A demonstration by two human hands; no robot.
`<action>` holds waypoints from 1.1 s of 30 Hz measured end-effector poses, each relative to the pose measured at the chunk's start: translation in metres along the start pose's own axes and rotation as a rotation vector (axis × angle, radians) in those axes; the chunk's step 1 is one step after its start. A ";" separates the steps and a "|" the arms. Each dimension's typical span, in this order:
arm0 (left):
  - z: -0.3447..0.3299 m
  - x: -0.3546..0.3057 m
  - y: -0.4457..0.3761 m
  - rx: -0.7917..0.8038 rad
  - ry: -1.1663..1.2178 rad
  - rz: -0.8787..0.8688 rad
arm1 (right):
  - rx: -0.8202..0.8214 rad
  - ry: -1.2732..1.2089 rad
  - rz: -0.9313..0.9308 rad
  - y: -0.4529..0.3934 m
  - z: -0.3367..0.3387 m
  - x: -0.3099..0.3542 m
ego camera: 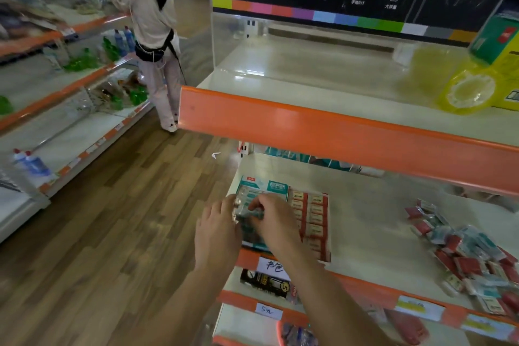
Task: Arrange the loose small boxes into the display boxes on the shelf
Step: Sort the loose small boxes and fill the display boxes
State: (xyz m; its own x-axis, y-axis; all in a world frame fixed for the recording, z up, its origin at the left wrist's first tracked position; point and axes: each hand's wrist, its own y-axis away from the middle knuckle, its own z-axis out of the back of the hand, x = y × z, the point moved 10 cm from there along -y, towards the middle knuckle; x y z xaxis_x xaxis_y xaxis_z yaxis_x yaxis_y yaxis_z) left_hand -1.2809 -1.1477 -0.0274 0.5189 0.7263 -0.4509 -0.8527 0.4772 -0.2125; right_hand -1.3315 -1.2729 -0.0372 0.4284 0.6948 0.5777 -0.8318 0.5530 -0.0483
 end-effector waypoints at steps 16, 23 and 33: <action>-0.011 -0.010 -0.005 0.058 -0.069 -0.054 | -0.042 0.149 0.150 0.004 0.003 0.005; -0.020 -0.059 -0.006 0.044 -0.044 -0.201 | -0.286 0.089 0.066 0.040 0.075 -0.057; -0.064 -0.190 0.025 0.134 0.093 -0.454 | -0.506 0.013 -0.286 0.115 0.157 -0.190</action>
State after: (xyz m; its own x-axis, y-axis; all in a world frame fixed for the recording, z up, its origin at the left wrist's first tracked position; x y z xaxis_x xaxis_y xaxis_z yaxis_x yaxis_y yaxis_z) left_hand -1.4049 -1.3054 -0.0028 0.8241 0.3852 -0.4154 -0.5225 0.8000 -0.2948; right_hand -1.5637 -1.4135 -0.0244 0.6185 0.4889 0.6151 -0.4110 0.8685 -0.2771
